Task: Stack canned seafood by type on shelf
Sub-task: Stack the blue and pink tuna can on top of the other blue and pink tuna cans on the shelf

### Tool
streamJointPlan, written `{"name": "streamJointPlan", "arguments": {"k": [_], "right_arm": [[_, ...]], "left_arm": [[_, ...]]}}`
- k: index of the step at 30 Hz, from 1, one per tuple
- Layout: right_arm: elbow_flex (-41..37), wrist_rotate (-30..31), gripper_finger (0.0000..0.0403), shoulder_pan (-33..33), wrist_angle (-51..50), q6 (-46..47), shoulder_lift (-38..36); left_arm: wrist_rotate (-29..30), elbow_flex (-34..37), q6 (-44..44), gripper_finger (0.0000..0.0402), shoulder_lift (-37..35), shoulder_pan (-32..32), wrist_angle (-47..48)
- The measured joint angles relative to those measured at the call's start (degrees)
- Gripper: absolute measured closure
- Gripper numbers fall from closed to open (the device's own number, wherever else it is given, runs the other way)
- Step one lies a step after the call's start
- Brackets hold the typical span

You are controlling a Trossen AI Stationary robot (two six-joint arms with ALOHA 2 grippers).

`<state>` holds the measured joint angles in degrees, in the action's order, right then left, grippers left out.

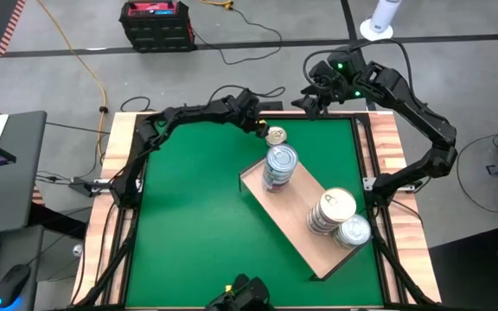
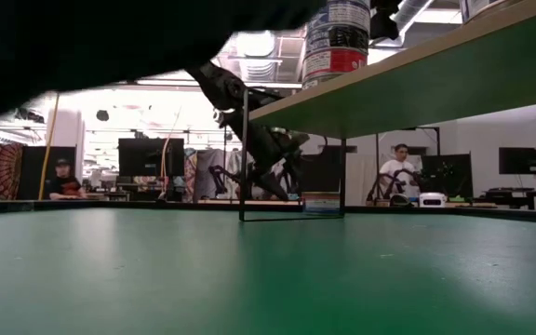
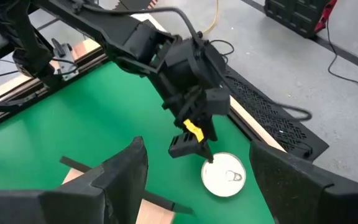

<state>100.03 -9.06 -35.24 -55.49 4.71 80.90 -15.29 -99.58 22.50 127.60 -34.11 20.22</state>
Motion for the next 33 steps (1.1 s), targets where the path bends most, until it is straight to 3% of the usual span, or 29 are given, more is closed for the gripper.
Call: {"name": "streamJointPlan", "arguments": {"k": [7, 13, 19, 23, 26, 29, 33], "right_arm": [[0.0, 0.02, 0.01, -0.25, 0.46, -0.37, -0.02], [0.0, 0.07, 0.01, -1.35, 1.29, -1.55, -0.04], [0.0, 0.07, 0.01, -2.04, 0.77, -1.63, -0.04], [0.0, 0.07, 0.01, -2.01, 0.73, -1.73, -0.04], [0.0, 0.07, 0.01, -2.01, 0.75, -1.73, -0.04], [0.0, 0.07, 0.01, -1.99, 0.99, -1.81, -0.04], [0.0, 0.07, 0.01, -1.99, 1.83, -1.79, -0.04]], "left_arm": [[5.33, -0.19, -9.12, 0.0157, -0.58, -0.41, 8.41], [7.19, -0.05, -16.87, 0.0191, -0.5, -2.41, 20.69], [4.0, 0.23, -23.46, 0.023, -4.62, -6.87, 32.48], [-0.55, 0.12, -24.52, 0.0241, -8.79, -8.6, 34.31], [-1.81, 0.16, -25.06, 0.0242, -12.03, -6.44, 33.67], [1.99, 0.1, -22.42, 0.0233, -14.45, -1.64, 28.9], [14.16, 0.1, -15.54, 0.0205, -15.24, 4.29, 21.73]]}}
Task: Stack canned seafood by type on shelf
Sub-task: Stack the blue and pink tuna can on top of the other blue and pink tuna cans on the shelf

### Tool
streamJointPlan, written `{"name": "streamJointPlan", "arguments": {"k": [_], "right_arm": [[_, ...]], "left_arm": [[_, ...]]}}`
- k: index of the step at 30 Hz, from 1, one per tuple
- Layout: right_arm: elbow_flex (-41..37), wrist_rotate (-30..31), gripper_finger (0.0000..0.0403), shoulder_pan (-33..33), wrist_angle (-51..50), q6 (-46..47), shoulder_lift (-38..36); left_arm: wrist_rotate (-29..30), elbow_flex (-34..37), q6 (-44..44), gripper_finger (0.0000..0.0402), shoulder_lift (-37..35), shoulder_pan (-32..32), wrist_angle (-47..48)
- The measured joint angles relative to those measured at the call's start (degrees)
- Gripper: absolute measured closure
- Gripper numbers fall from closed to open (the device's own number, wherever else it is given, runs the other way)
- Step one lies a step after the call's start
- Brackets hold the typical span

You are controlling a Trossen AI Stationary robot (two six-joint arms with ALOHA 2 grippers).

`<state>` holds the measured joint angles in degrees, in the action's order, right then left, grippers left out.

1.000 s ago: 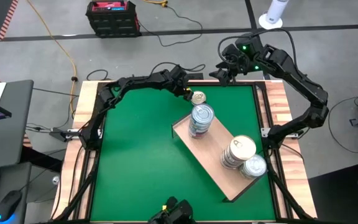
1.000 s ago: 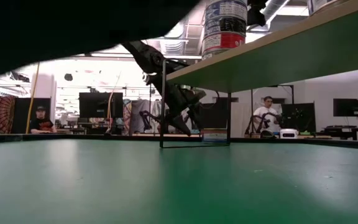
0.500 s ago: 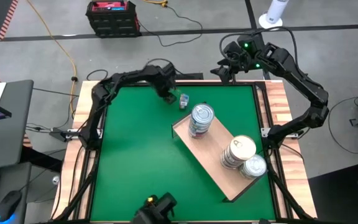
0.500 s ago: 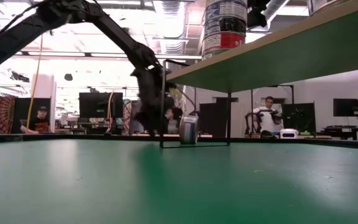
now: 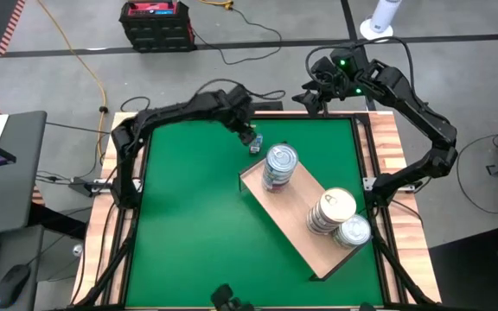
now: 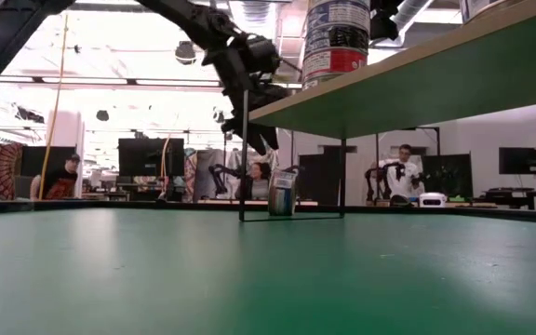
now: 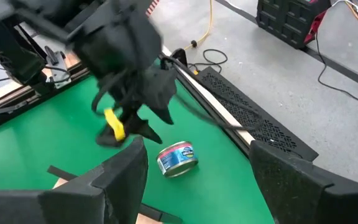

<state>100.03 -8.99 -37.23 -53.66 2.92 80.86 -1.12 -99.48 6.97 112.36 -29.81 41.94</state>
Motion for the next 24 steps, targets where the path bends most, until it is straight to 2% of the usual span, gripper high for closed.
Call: {"name": "streamJointPlan", "arguments": {"k": [3, 7, 12, 16, 22, 24], "right_arm": [[0.0, 0.0, 0.01, 0.25, -0.07, 0.04, 0.0], [0.0, 0.0, 0.01, 0.96, -0.15, 0.04, 0.0], [0.0, 0.0, 0.01, 1.31, 0.45, 0.04, 0.0], [0.0, -0.04, 0.01, 1.27, 0.39, 0.07, 0.0], [0.0, -0.17, 0.01, 2.52, 0.3, 0.1, 0.0], [0.0, -0.15, 0.01, 2.88, 0.28, 0.09, 0.0]], "left_arm": [[5.85, 0.0, 5.12, 0.0173, 0.0, 1.77, -1.51], [4.95, 0.0, 13.72, 0.0123, 0.13, 1.67, -2.72], [0.95, 0.71, 18.75, 0.0077, 1.1, 1.09, -10.8], [0.94, 1.44, 20.7, 0.0066, 3.96, 1.62, -13.28], [1.49, 1.49, 24.26, 0.0065, 7.04, 2.64, -11.68], [4.63, 1.44, 23.98, 0.0065, 6.8, 3.13, -11.49]]}}
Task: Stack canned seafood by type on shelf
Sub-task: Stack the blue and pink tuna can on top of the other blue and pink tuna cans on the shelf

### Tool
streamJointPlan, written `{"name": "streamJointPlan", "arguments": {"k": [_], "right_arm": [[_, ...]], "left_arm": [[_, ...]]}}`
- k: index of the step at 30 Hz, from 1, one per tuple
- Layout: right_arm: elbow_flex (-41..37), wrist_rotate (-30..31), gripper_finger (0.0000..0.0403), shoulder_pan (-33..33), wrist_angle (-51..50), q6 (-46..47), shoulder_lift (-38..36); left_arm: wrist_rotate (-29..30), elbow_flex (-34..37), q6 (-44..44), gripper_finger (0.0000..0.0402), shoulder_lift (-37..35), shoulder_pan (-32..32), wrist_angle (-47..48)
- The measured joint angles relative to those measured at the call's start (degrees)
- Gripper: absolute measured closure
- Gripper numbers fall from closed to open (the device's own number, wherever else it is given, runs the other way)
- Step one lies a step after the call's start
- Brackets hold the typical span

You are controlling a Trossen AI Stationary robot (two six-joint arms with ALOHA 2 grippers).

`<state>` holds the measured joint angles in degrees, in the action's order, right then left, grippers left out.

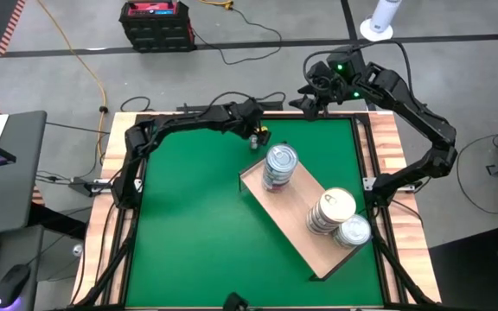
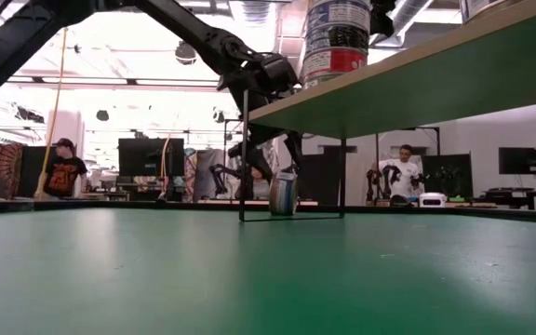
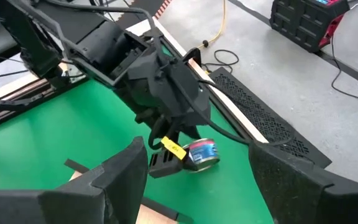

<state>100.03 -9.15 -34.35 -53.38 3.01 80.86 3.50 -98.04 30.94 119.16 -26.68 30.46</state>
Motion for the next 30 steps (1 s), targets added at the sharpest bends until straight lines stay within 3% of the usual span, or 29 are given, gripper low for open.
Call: {"name": "streamJointPlan", "arguments": {"k": [4, 13, 21, 30], "right_arm": [[0.0, 0.02, 0.01, 0.16, 0.0, 0.0, 0.0], [0.0, 0.09, 0.01, 0.39, 0.06, 0.15, 0.0], [0.0, 0.15, 0.01, 0.9, -0.02, 0.13, 0.0], [0.0, 0.13, 0.01, 0.9, -0.03, -0.02, 0.0]], "left_arm": [[5.65, -0.04, -1.31, 0.0065, 0.02, 0.37, 1.75], [0.78, 0.0, -0.83, 0.0065, 3.93, -0.71, -0.4], [4.91, -0.02, -5.21, 0.007, 3.8, -0.5, 1.71], [5.52, -0.02, -13.16, 0.0169, 3.8, -0.87, 2.77]]}}
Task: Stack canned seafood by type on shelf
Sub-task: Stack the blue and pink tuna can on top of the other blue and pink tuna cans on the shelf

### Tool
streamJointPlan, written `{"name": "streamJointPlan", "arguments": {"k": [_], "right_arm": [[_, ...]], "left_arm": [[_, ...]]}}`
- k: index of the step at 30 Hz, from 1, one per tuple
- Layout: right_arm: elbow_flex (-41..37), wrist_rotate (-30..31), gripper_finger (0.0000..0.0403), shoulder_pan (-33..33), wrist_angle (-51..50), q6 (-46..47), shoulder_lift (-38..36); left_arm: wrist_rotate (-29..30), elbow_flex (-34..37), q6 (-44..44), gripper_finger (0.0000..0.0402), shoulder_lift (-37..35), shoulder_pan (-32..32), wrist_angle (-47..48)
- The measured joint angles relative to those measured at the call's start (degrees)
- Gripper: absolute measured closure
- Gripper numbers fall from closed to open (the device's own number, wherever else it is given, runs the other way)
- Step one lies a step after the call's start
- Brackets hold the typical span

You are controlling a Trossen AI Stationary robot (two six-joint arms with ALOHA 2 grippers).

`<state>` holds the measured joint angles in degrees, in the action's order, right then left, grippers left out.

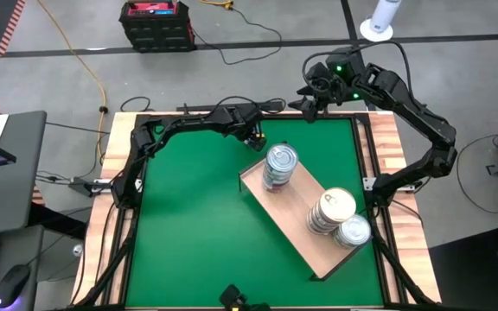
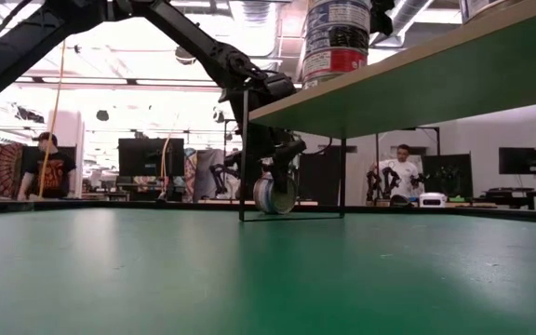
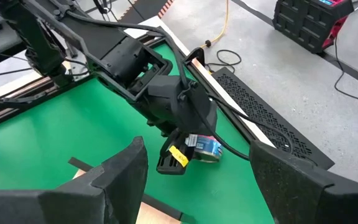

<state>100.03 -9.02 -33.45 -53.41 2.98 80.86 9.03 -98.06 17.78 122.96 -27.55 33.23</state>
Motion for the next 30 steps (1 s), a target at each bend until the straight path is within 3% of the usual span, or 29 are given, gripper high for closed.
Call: {"name": "streamJointPlan", "arguments": {"k": [5, 9, 14, 24, 30], "right_arm": [[0.0, 0.0, 0.01, -0.02, -0.38, -0.01, -0.03], [0.19, -0.85, 0.01, -0.07, -2.64, -2.93, -0.35], [0.39, -4.98, 0.01, -0.81, -4.91, -9.36, -0.35], [3.81, -5.95, 0.01, -3.2, -4.76, -12.48, -0.35], [6.55, -7.55, 0.01, -1.07, -4.82, -17.31, -0.33]], "left_arm": [[-3.49, 0.0, -4.14, 0.0226, -0.34, -1.28, 0.59], [-7.99, 0.09, -8.07, 0.0226, -3.09, -2.03, 1.02], [-11.47, 0.08, -19.17, 0.0226, -10.12, -2.0, -1.54], [-12.23, 0.0, -30.94, 0.0217, -24.99, 0.14, -10.55], [-11.47, -0.02, -33.4, 0.0213, -29.17, 3.62, -14.97]]}}
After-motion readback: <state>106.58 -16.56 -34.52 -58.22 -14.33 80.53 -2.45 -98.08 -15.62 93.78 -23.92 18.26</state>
